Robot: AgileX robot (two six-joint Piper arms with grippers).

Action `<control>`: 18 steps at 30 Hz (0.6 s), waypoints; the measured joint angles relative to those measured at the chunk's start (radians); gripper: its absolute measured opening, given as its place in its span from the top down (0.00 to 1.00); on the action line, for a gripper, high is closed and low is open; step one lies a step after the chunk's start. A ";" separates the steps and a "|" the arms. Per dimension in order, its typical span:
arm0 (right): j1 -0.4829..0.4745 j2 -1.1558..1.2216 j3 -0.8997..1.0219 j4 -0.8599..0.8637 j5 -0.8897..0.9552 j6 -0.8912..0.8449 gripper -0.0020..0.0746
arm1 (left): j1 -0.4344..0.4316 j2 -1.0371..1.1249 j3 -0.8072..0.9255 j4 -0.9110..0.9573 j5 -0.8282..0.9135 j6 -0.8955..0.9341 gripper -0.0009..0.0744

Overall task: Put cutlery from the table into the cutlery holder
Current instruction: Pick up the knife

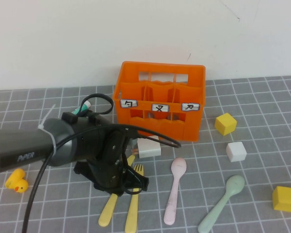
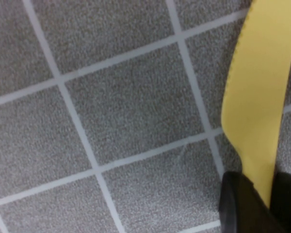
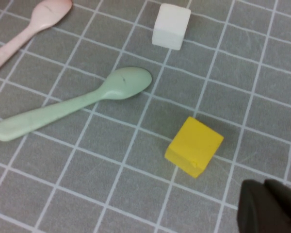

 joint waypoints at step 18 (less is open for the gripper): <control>0.000 0.000 0.000 0.004 0.000 0.000 0.98 | -0.006 -0.008 0.000 0.037 0.005 0.012 0.86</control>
